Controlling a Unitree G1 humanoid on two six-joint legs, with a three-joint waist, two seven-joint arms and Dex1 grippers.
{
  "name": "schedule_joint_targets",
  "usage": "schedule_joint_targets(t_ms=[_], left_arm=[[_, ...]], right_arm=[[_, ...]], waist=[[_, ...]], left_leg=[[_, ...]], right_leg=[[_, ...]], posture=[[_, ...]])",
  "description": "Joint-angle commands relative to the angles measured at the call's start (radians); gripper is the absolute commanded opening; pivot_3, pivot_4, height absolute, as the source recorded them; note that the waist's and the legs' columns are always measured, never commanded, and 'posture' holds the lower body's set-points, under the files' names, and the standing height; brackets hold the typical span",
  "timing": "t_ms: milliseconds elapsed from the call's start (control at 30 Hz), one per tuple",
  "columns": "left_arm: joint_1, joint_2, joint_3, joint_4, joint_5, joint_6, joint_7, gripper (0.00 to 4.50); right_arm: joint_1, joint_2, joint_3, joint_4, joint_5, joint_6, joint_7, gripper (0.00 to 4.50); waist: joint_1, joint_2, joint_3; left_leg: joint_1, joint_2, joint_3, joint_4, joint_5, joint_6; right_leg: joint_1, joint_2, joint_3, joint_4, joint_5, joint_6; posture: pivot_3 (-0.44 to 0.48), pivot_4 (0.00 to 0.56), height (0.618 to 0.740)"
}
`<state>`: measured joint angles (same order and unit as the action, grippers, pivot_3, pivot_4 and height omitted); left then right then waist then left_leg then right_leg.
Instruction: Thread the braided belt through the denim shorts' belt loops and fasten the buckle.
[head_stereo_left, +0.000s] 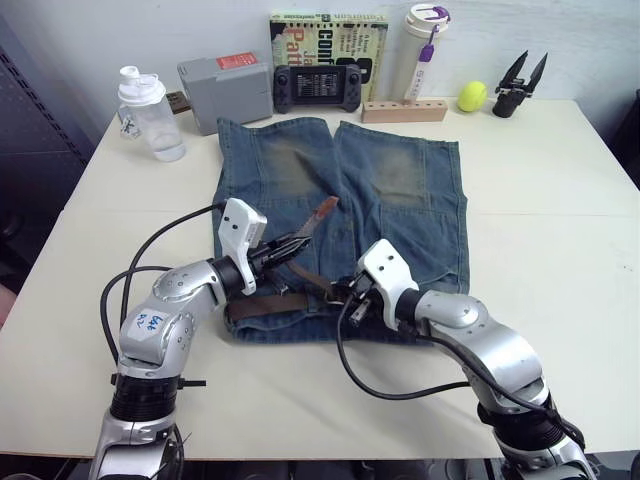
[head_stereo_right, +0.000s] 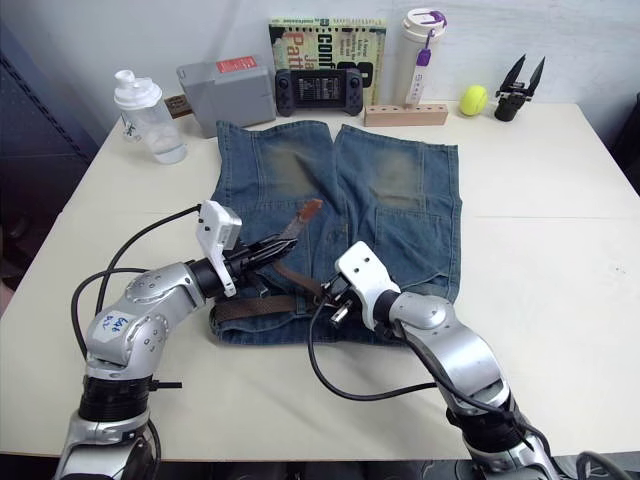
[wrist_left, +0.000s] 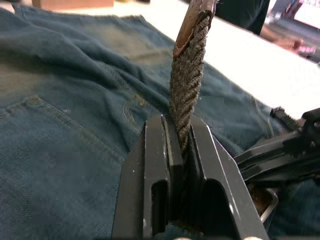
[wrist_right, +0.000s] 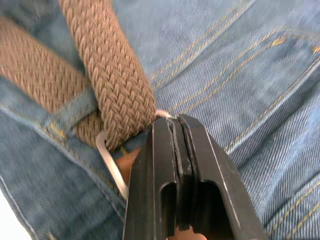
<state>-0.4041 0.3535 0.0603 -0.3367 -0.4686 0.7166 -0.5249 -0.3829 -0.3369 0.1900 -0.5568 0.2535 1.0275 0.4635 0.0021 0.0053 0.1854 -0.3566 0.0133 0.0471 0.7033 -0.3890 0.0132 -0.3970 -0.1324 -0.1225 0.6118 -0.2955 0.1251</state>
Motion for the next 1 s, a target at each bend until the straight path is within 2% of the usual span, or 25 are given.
schedule_joint_targets(t_ms=[33, 167, 300, 1000], left_arm=[[0.010, -0.009, -0.001, -0.065, -0.022, -0.020, 0.009, 0.00], [0.005, -0.022, -0.016, -0.073, -0.021, -0.022, 0.013, 0.00], [0.003, -0.027, -0.022, -0.072, -0.020, -0.027, 0.011, 0.00], [-0.005, -0.016, -0.027, -0.086, -0.025, -0.015, 0.012, 0.00]], right_arm=[[-0.021, 0.005, -0.099, -0.093, 0.066, 0.042, -0.003, 0.02], [-0.016, -0.019, -0.135, -0.142, 0.119, 0.102, 0.007, 0.02], [0.006, -0.074, -0.086, -0.171, 0.136, 0.140, 0.009, 0.02], [0.020, -0.057, 0.015, -0.114, 0.120, 0.137, -0.086, 0.02]], waist=[[-0.001, 0.000, 0.000], [-0.002, 0.000, 0.000], [-0.002, 0.000, 0.000], [-0.002, 0.000, 0.000]], left_leg=[[0.000, 0.000, 0.000, 0.000, 0.000, 0.000], [0.000, 0.000, 0.000, -0.001, 0.000, 0.000], [0.000, 0.000, 0.000, -0.001, 0.000, 0.000], [0.000, 0.000, 0.000, -0.001, 0.000, 0.000]], right_leg=[[0.000, 0.000, 0.000, 0.000, 0.000, 0.000], [0.000, 0.000, 0.000, 0.000, 0.000, 0.000], [0.000, 0.000, 0.000, 0.000, 0.000, 0.000], [0.000, 0.000, 0.000, -0.001, 0.000, 0.000]], posture=[[0.000, 0.150, 0.731], [0.000, 0.150, 0.731], [0.000, 0.150, 0.731], [0.000, 0.150, 0.731]])
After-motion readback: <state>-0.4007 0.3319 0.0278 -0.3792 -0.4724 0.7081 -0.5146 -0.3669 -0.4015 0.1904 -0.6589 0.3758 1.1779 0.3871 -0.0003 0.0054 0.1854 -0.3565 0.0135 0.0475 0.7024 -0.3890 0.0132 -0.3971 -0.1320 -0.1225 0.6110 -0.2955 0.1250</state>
